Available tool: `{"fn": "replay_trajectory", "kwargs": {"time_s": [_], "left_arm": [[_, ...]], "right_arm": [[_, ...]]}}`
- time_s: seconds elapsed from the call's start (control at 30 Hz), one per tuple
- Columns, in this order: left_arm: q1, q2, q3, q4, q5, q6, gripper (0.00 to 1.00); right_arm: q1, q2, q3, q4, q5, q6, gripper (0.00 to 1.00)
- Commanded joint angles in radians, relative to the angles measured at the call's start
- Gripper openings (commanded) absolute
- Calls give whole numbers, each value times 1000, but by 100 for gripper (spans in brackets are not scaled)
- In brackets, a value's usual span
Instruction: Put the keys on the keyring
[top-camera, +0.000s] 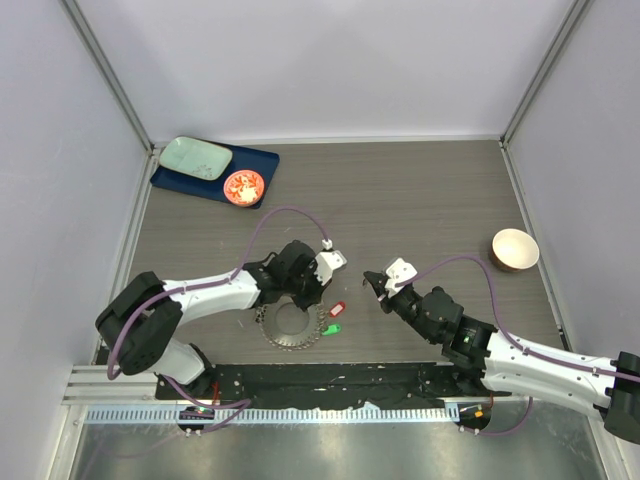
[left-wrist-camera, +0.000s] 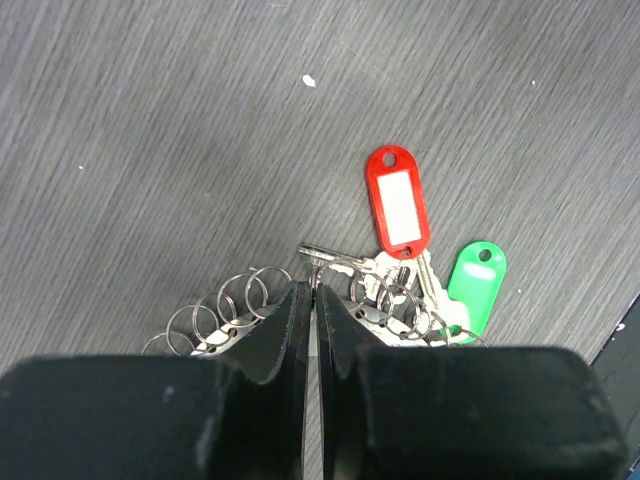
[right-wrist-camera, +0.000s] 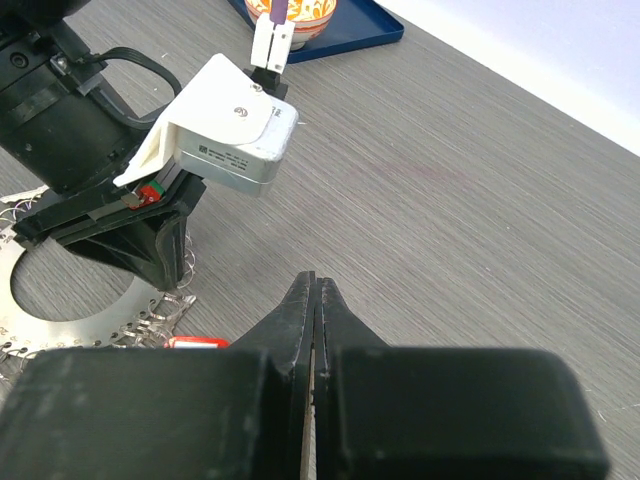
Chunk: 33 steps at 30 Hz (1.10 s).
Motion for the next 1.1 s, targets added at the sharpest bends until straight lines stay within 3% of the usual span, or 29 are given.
{"fn": "replay_trajectory", "kwargs": {"time_s": [0.0,0.23,0.73,1.07], "left_arm": [[-10,-22,23,-21,0,-22,11],[-11,-15,37,-38,-3,-22,17],[-24,63,81,-55,-18,-44,18],[-51,74,103,-93,-107,-73,21]], "right_arm": [[3,1,45,49,6,-3,1],[2,-4,44,49,6,0,1],[3,-7,42,48,3,0,1],[3,-4,44,48,-3,3,1]]}}
